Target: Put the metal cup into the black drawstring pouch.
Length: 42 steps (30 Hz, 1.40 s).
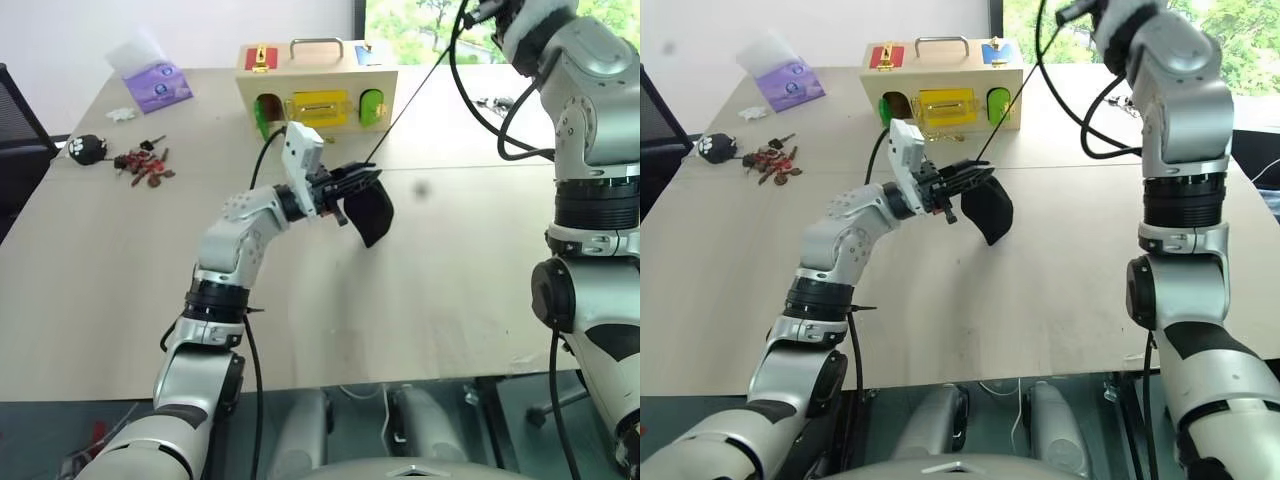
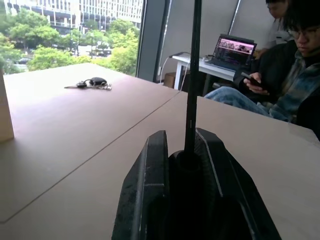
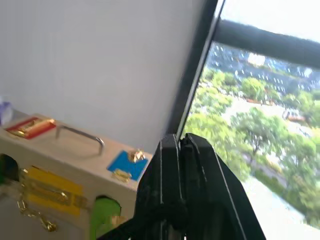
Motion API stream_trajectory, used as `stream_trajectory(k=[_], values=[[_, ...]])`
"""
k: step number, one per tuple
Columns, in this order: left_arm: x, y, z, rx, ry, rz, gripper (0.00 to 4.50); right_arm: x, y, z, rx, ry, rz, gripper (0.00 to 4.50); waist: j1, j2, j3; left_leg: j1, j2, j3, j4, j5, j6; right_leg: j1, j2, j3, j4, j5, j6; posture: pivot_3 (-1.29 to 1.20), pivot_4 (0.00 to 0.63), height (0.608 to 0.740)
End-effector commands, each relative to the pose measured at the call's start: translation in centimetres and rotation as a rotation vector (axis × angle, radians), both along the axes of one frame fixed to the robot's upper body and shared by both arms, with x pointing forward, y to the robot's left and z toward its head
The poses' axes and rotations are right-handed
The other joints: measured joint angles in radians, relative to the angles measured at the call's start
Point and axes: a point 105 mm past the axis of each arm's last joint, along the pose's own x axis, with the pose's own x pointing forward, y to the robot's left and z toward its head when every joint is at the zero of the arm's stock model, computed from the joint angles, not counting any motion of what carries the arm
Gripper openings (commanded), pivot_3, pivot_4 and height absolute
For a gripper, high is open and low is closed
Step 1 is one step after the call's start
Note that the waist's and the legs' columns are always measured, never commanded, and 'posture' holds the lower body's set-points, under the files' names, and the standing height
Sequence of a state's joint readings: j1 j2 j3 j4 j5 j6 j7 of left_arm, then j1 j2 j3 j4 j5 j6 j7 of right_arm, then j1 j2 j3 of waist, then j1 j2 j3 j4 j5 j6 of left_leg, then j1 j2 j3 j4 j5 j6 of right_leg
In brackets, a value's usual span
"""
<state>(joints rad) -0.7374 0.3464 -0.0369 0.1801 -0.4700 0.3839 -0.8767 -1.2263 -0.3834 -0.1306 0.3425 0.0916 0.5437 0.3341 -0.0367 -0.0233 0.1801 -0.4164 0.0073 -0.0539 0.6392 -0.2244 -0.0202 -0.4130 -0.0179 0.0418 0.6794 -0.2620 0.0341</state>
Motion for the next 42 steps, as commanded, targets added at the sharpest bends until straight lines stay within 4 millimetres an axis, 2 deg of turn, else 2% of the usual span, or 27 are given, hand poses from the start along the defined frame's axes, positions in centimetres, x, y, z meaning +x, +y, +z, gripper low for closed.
stream_trajectory(k=[1,7,9,11,13,16,18,20,21,23,26,27,28,29,30,34,38,42], values=[[0.9,2.6,-1.0,0.038,0.022,0.101,0.2,-0.7,-5.0,2.3,0.071,-0.089,-0.136,0.0,-0.003,0.0,0.0,0.0,0.0,0.0,0.0,0.0,0.0,0.0,0.0,0.0,0.0,0.0,0.0,0.0,0.15,0.74],[2.2,3.9,1.3,0.084,-0.068,0.208,0.2,-0.5,-7.7,0.5,0.085,-0.05,-0.2,0.0,-0.005,0.002,0.001,0.0,0.0,0.001,-0.001,0.0,0.0,-0.001,0.0,0.001,0.0,0.0,0.0,0.0,0.15,0.74],[3.0,4.2,2.6,0.104,-0.121,0.257,0.2,-0.8,-8.5,-0.7,0.067,-0.032,-0.215,0.0,-0.003,0.002,0.001,0.0,0.0,0.001,-0.001,-0.001,0.001,-0.001,0.0,0.001,0.0,0.0,0.0,0.0,0.15,0.74],[3.2,3.8,3.1,0.143,-0.166,0.259,0.2,-1.0,-9.0,-2.3,0.045,0.004,-0.214,0.0,0.002,0.002,0.001,0.0,0.0,0.001,-0.001,-0.002,0.004,0.0,0.0,0.0,0.0,0.0,0.0,0.0,0.15,0.74],[3.2,2.6,2.1,0.193,-0.191,0.239,0.2,-1.5,-8.8,-5.3,-0.001,0.079,-0.166,0.0,0.003,0.002,0.001,0.0,0.0,0.002,-0.001,-0.002,0.004,0.0,0.0,0.001,-0.001,0.0,0.0,0.0,0.15,0.74],[2.7,0.1,-1.0,0.281,-0.179,0.184,0.2,-2.7,-8.1,-11.2,-0.087,0.238,-0.085,0.0,0.008,0.002,0.0,-0.001,0.0,0.002,-0.001,-0.002,0.004,0.0,0.0,0.001,-0.001,0.0,0.0,0.0,0.15,0.74],[1.6,-2.1,-3.4,0.3,-0.15,0.106,0.2,-4.1,-7.4,-15.1,-0.13,0.337,-0.027,0.0,0.012,0.003,0.0,-0.001,0.0,0.002,-0.001,-0.002,0.004,0.0,0.0,0.0,-0.002,0.0,0.0,0.0,0.15,0.74],[0.2,-3.8,-4.3,0.233,-0.092,0.05,0.2,-5.9,-6.5,-18.3,-0.179,0.415,0.051,0.0,0.011,0.003,0.001,-0.001,0.0,0.002,0.0,-0.003,0.004,0.0,0.0,0.001,-0.001,0.0,0.0,0.0,0.15,0.74],[-0.2,-4.2,-4.4,0.212,-0.074,0.037,1.2,-6.5,-6.3,-19.2,-0.2,0.437,0.067,0.59,0.005,0.003,0.001,-0.001,0.0,0.003,0.0,-0.004,0.006,-0.001,0.0,0.002,-0.001,0.0,0.0,0.0,0.15,0.74],[-1.2,-4.5,-3.9,0.162,-0.055,0.016,1.9,-8.1,-5.7,-20.5,-0.204,0.473,0.119,1.23,-0.007,0.005,0.002,-0.001,0.001,0.003,0.002,-0.004,0.006,0.0,0.001,0.002,0.001,0.0,0.001,0.0,0.15,0.74],[-2.7,-3.9,-3.0,0.12,-0.037,-0.015,3.23,-9.5,-5.6,-21.5,-0.219,0.5,0.15,2.6,-0.009,0.005,0.002,0.002,0.001,0.003,0.006,-0.004,0.006,0.0,0.002,0.004,0.007,0.0,0.001,0.0,0.15,0.74],[-3.1,-3.2,-2.8,0.106,-0.017,-0.007,3.89,-10.2,-5.6,-21.7,-0.218,0.509,0.163,3.24,-0.009,0.005,0.002,0.002,0.001,0.003,0.008,-0.004,0.006,0.0,0.002,0.004,0.009,0.0,0.001,0.0,0.15,0.74],[-3.7,-2.5,-2.6,0.094,0.0,-0.004,4.3,-10.8,-5.7,-22.0,-0.221,0.517,0.176,3.68,-0.008,0.005,0.002,0.003,0.002,0.003,0.01,-0.004,0.006,0.001,0.003,0.003,0.01,0.0,0.001,0.0,0.15,0.74],[-4.4,-1.5,-2.3,0.071,0.025,0.005,4.47,-11.5,-5.9,-22.2,-0.227,0.52,0.183,3.95,-0.008,0.005,0.001,0.003,0.001,0.003,0.01,-0.004,0.006,0.001,0.003,0.003,0.011,0.0,0.001,0.0,0.15,0.74],[-5.0,-0.7,-2.1,0.052,0.045,0.023,4.5,-12.1,-6.1,-22.2,-0.226,0.518,0.19,4.43,-0.007,0.006,0.001,0.003,0.001,0.003,0.011,-0.004,0.006,0.001,0.003,0.004,0.013,0.0,0.001,0.0,0.15,0.74],[-6.7,1.9,-2.2,0.011,0.104,0.12,4.5,-14.1,-6.5,-21.5,-0.217,0.467,0.22,4.43,-0.002,0.005,0.001,0.002,0.003,0.001,0.014,-0.004,0.006,0.002,0.002,0.003,0.013,-0.001,0.001,0.0,0.15,0.74],[-8.3,4.8,-4.1,0.068,0.163,0.242,4.5,-15.8,-6.5,-21.4,-0.24,0.451,0.267,4.43,-0.001,0.005,0.001,0.005,0.002,0.002,0.015,-0.004,0.007,0.005,0.002,0.003,0.013,-0.001,0.002,0.0,0.15,0.74],[-10.3,7.5,-5.5,0.058,0.24,0.309,4.5,-16.2,-7.2,-22.5,-0.257,0.479,0.241,4.43,-0.001,0.005,0.001,0.006,0.003,0.002,0.014,-0.004,0.006,0.005,0.003,0.003,0.013,-0.001,0.002,0.0,0.15,0.74]])
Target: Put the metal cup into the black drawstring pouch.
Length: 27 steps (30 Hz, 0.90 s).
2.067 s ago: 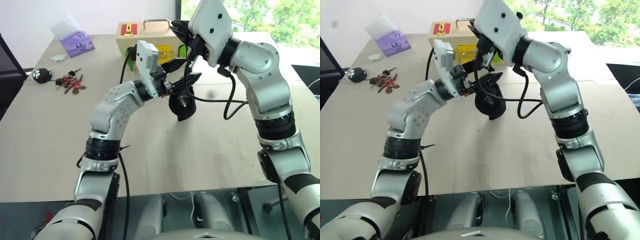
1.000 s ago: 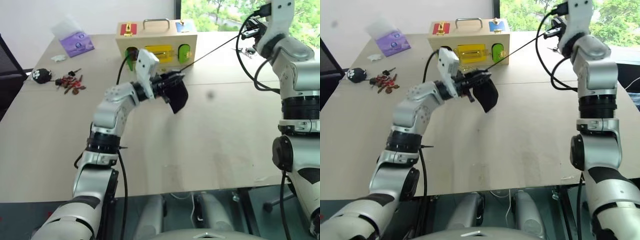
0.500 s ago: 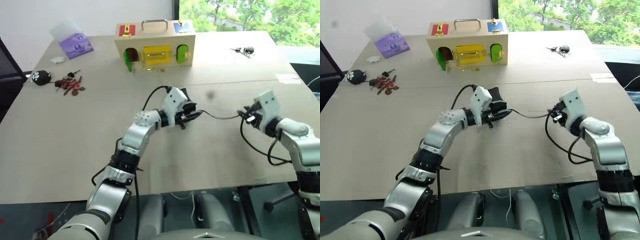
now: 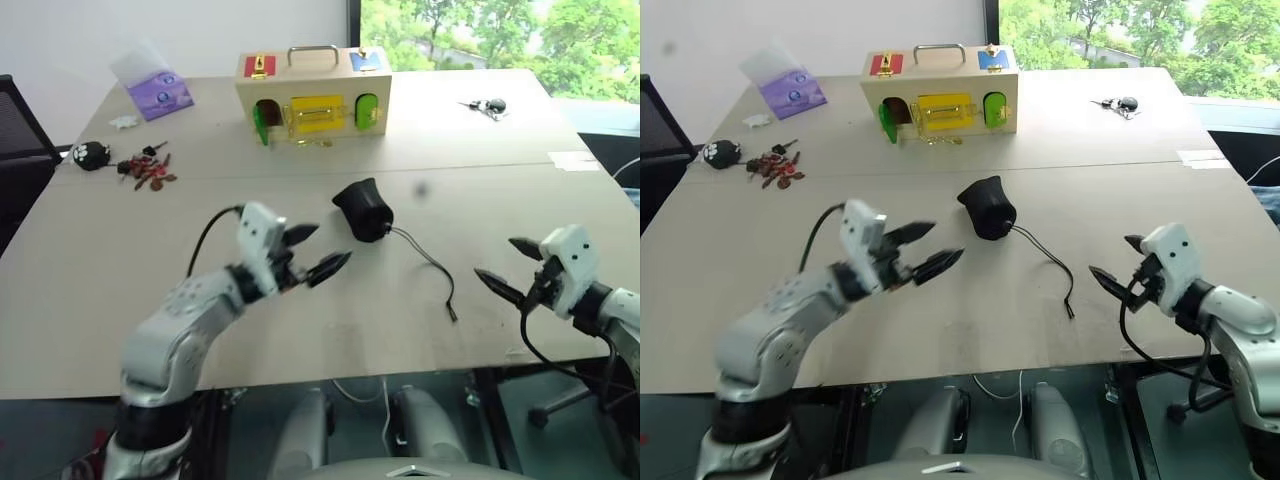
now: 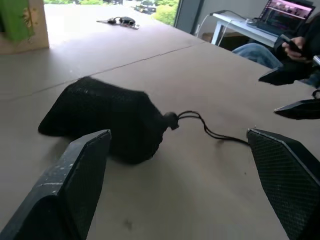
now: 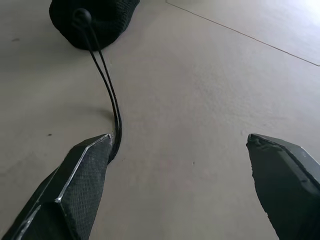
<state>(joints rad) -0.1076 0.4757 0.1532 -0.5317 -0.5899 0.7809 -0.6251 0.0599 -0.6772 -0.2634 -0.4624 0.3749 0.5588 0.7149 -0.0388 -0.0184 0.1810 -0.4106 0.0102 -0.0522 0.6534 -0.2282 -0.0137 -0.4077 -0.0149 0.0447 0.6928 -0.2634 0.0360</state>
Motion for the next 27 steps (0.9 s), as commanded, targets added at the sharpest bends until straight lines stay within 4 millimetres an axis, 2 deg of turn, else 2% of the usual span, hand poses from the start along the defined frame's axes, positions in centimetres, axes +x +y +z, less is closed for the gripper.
stream_trajectory(k=[1,4,8,11,14,17,21,24,27], values=[[-1.5,1.8,1.1,-0.035,-0.037,0.059,4.5,-0.1,-0.5,0.8,-0.016,-0.062,-0.008,4.43,0.002,0.0,0.0,0.0,0.0,0.0,0.0,0.0,0.0,0.0,0.0,0.0,0.0,0.0,0.0,0.0,0.15,0.74],[-1.9,3.5,1.3,-0.127,-0.059,0.162,4.5,0.2,0.1,1.3,0.073,-0.109,0.007,4.43,0.005,-0.001,0.0,0.0,0.0,0.001,0.001,0.0,0.0,0.001,-0.001,0.001,-0.001,-0.001,0.001,0.0,0.15,0.74],[-2.0,4.6,1.7,-0.144,-0.073,0.202,4.5,-0.1,1.6,1.2,0.091,-0.125,0.089,4.43,0.008,-0.001,0.0,0.001,0.0,0.001,0.001,0.0,0.0,0.001,-0.001,0.001,-0.001,-0.001,0.001,0.0,0.15,0.74],[-2.2,4.5,2.8,-0.172,-0.096,0.158,4.5,-0.1,2.1,1.9,0.149,-0.144,0.098,4.43,0.009,-0.001,0.0,0.0,0.0,0.001,0.001,0.0,0.0,0.001,-0.001,0.0,-0.001,-0.001,0.001,0.0,0.15,0.74],[-1.8,4.7,2.8,-0.155,-0.084,0.177,4.5,0.3,2.0,2.5,0.129,-0.198,0.061,4.43,0.009,-0.001,0.0,0.0,0.0,0.001,0.001,0.0,0.0,0.001,-0.001,0.0,-0.002,0.0,0.001,0.0,0.15,0.74],[-1.8,4.5,2.6,-0.157,-0.053,0.16,4.5,0.6,1.6,2.3,0.082,-0.218,0.024,4.43,0.009,-0.001,0.0,0.001,0.0,0.001,0.001,0.0,0.0,0.001,0.0,0.001,-0.001,-0.001,0.001,0.0,0.15,0.74],[-2.6,4.2,2.6,-0.132,-0.051,0.114,4.5,-0.2,0.8,1.3,0.061,-0.169,0.012,4.43,0.009,-0.001,0.0,0.0,0.0,0.001,0.0,0.0,0.0,0.001,0.0,0.0,-0.002,0.0,0.0,0.0,0.15,0.74],[-3.5,4.8,2.3,-0.116,-0.041,0.107,4.5,-1.1,-0.5,0.7,0.038,-0.131,-0.01,4.43,0.01,-0.001,0.0,0.0,0.0,0.001,0.0,0.0,0.0,0.001,-0.001,0.0,-0.002,0.0,-0.001,0.0,0.15,0.74],[-4.2,5.4,1.8,-0.104,-0.008,0.106,4.5,-1.7,-1.2,0.9,0.052,-0.116,-0.019,4.43,0.008,-0.001,0.0,0.0,0.0,0.001,0.0,0.0,0.0,0.001,-0.001,0.001,-0.003,0.0,-0.001,0.0,0.15,0.74]])
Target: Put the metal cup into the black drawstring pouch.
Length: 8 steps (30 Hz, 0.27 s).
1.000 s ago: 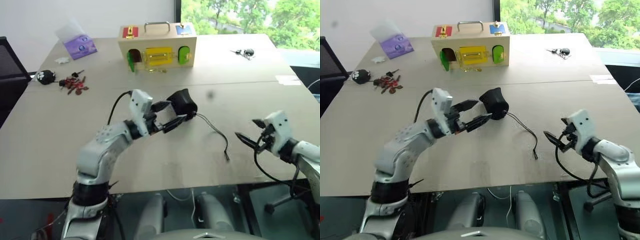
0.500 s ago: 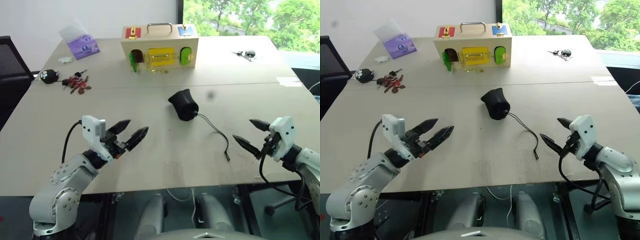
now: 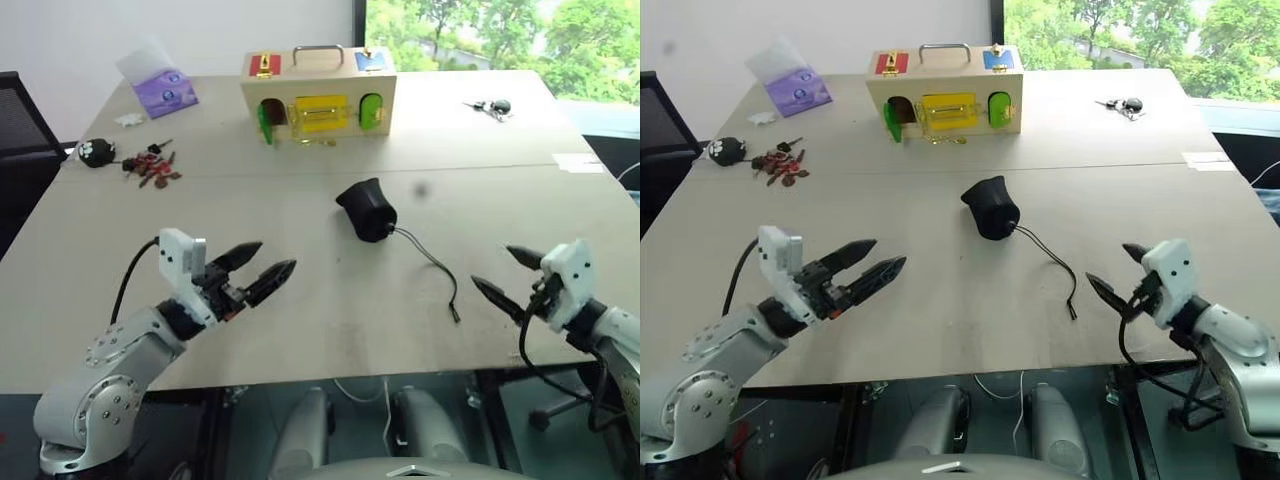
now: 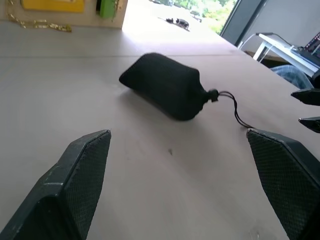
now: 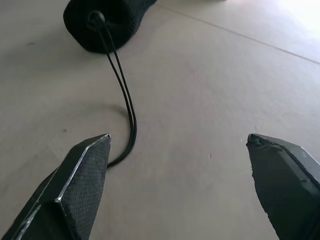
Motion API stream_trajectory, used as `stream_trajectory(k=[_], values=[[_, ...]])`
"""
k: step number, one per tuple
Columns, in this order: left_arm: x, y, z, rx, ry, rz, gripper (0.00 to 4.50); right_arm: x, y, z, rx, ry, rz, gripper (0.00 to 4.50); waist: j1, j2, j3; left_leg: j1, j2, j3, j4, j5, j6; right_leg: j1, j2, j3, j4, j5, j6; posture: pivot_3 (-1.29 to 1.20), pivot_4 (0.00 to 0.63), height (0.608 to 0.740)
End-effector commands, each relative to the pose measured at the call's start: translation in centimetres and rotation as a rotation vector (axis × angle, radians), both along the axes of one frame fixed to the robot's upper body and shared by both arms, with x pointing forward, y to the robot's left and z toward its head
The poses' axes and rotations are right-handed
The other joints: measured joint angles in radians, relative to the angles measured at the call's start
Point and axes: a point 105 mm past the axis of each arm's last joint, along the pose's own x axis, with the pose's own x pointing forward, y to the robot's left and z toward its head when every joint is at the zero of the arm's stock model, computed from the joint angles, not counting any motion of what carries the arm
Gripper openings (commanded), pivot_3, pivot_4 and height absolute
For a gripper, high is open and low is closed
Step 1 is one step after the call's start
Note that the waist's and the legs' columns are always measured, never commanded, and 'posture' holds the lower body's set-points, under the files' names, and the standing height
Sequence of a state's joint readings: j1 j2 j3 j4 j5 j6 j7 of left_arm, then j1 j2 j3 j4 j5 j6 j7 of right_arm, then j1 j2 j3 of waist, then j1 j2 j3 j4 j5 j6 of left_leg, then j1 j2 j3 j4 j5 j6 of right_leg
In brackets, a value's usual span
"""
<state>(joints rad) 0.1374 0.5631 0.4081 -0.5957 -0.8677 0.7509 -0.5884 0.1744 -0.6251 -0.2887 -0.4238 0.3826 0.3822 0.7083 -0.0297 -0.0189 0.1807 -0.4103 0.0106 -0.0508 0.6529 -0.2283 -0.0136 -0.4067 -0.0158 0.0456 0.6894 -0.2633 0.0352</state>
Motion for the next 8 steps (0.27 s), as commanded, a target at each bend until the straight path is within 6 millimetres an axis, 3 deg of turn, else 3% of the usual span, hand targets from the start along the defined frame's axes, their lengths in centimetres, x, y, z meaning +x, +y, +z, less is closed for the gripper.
stream_trajectory(k=[1,8], values=[[-1.1,0.3,1.0,0.03,-0.039,-0.031,4.5,-0.6,-0.5,2.2,0.007,-0.065,0.01,4.43,-0.001,0.0,0.0,0.0,0.0,0.0,0.0,0.0,0.0,0.0,0.0,0.0,0.0,-0.001,0.002,0.0,0.15,0.74],[-1.2,0.7,0.0,0.057,-0.015,-0.026,4.5,-0.9,-0.3,2.5,0.003,-0.069,-0.004,4.43,0.001,0.0,0.0,0.001,0.001,0.001,0.0,0.0,0.0,0.001,0.0,0.001,0.0,-0.004,0.0,0.0,0.15,0.74]])
